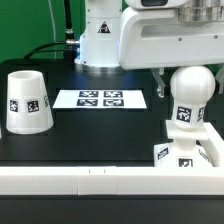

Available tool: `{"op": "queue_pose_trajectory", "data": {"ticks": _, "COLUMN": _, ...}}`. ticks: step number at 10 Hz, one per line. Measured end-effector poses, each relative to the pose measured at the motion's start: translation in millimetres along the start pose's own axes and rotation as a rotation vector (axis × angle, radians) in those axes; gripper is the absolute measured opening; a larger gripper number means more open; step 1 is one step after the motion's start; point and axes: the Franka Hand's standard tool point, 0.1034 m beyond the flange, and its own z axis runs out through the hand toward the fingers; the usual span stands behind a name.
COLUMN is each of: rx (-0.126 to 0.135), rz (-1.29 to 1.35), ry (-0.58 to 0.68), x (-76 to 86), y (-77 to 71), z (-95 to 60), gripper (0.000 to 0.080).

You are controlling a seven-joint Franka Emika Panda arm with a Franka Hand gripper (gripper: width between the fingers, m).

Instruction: Assemble lamp

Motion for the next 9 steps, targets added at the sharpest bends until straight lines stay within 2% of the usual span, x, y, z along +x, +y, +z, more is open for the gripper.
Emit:
{"op": "queue_pose_trajectory", "data": {"ticks": 4, "rx": 0.038, "rz": 0.377, "ry": -0.016, "x": -1.9, "y": -5.7, "z": 0.9, "gripper": 0.0576}}
{"op": "queue_pose_trajectory", "data": {"ticks": 9, "rx": 0.049, "rz": 0.628, "ry": -0.023, "x": -1.6, "y": -9.4, "z": 0.7, "gripper": 0.0576}}
